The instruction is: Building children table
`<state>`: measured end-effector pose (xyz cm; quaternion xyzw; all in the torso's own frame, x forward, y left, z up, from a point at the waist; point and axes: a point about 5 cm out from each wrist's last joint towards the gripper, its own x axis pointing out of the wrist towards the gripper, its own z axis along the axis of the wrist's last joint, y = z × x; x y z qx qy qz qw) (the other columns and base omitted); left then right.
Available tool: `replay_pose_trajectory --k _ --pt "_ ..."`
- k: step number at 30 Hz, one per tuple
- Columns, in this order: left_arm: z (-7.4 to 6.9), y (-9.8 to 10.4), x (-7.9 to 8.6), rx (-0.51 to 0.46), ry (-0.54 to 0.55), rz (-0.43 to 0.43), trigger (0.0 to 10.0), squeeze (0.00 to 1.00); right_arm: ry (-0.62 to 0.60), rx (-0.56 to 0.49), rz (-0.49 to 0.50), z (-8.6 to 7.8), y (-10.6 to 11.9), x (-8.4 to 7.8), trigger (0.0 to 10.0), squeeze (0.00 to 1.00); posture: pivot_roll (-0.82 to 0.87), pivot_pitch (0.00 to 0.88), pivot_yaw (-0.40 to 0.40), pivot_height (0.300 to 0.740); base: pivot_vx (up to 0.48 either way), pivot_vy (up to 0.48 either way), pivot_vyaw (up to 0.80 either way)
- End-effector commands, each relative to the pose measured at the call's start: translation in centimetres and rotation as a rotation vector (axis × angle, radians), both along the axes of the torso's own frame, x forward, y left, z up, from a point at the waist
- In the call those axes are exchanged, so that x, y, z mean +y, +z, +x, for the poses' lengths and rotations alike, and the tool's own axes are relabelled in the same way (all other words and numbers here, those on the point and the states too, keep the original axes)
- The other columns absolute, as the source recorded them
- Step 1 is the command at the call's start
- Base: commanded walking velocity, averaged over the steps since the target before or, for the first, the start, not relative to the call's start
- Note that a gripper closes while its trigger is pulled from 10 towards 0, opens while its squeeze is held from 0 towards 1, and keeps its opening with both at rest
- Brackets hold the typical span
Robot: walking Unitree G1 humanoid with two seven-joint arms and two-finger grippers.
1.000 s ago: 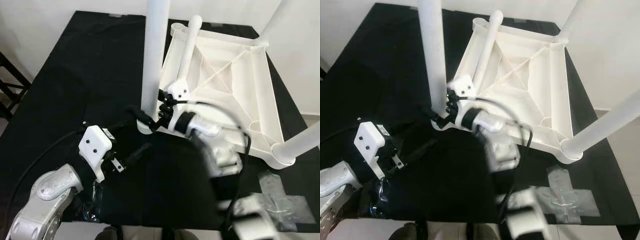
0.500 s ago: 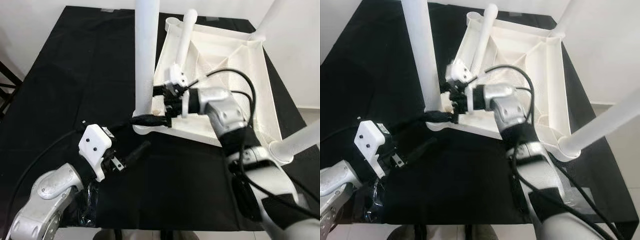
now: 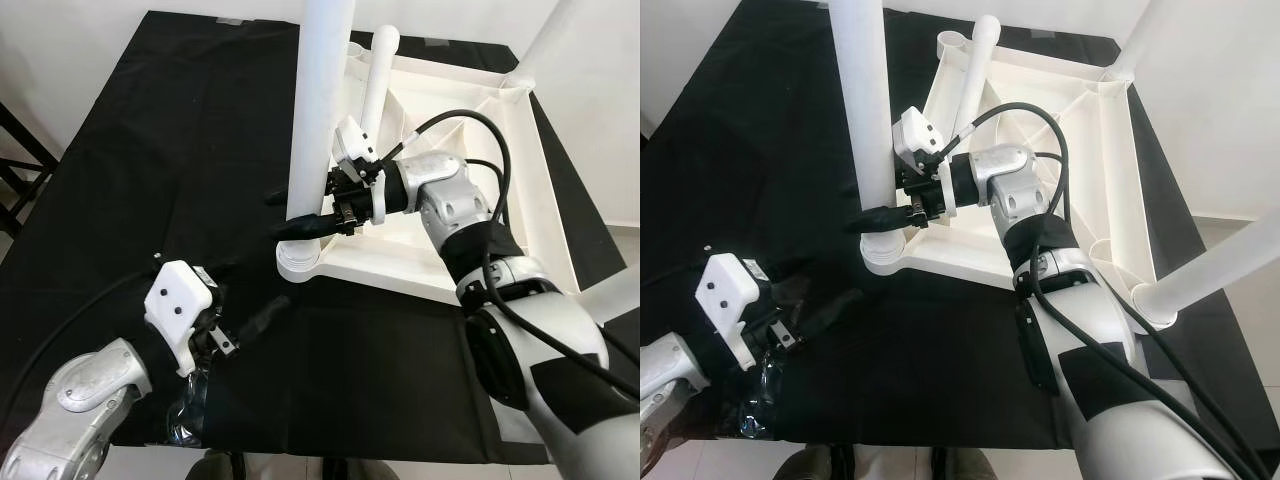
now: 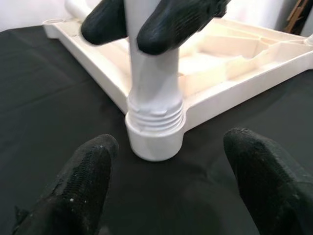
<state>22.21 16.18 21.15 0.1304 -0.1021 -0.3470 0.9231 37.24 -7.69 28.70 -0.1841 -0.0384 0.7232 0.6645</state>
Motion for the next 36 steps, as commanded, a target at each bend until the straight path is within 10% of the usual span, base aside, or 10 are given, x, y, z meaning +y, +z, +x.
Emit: replay_pose_trajectory --k 1,8,19,20,25,26,31,33,34,36 --pt "-0.3 -0.3 0.3 0.013 0.004 0.01 10.0 0.0 -0.035 0.031 -0.047 0.2 -1.5 -0.7 0.0 0.0 0.17 0.273 -0.127 0.74 0.0 0.0 0.0" --pt "-1.6 -1.4 2.0 0.061 0.086 -0.029 10.0 0.0 -1.008 0.127 0.162 1.8 -9.2 -1.7 0.0 0.0 0.14 0.284 -0.147 0.74 0.0 0.0 0.0" --pt "-2.3 -2.3 2.3 0.082 0.121 -0.041 10.0 0.0 -1.139 0.261 0.215 -2.6 -12.1 1.7 0.0 0.0 0.14 0.271 -0.12 0.74 0.0 0.0 0.0" --pt "-1.9 -1.9 1.9 0.064 0.112 -0.057 10.0 0.0 -1.132 0.256 0.211 -2.3 -11.6 2.0 10.0 0.0 0.13 0.27 -0.118 0.74 0.0 0.0 0.0" --pt "-1.5 -1.4 1.6 0.045 0.089 -0.061 10.0 0.0 -1.136 0.244 0.217 -2.7 -9.8 2.2 10.0 0.0 0.13 0.268 -0.112 0.74 0.0 0.0 0.0" --pt "-1.5 -1.4 1.5 0.044 0.082 -0.059 10.0 0.0 -1.005 0.246 0.227 -2.9 -8.2 2.3 10.0 1.0 0.13 0.27 -0.109 0.74 0.0 0.0 0.0" --pt "-1.4 -1.3 1.2 0.04 0.069 -0.06 10.0 0.0 -0.771 0.196 0.241 -2.7 -5.7 2.1 10.0 1.0 0.13 0.271 -0.107 0.74 0.0 0.0 0.0" --pt "-1.4 -1.3 1.1 0.039 0.064 -0.059 10.0 0.0 -0.676 0.118 0.235 -2.5 -4.4 1.5 10.0 0.67 0.13 0.274 -0.108 0.74 0.0 0.0 0.0" --pt "-1.4 -1.2 0.9 0.038 0.06 -0.06 10.0 0.0 -0.594 0.054 0.219 -2.5 -3.4 1.0 10.0 0.0 0.13 0.275 -0.108 0.74 0.0 0.0 0.0" --pt "-1.3 -1.2 0.8 0.036 0.057 -0.06 10.0 0.0 -0.445 -0.013 0.164 -2.5 -2.3 -0.2 10.0 0.0 0.13 0.276 -0.11 0.74 0.0 0.0 0.0"
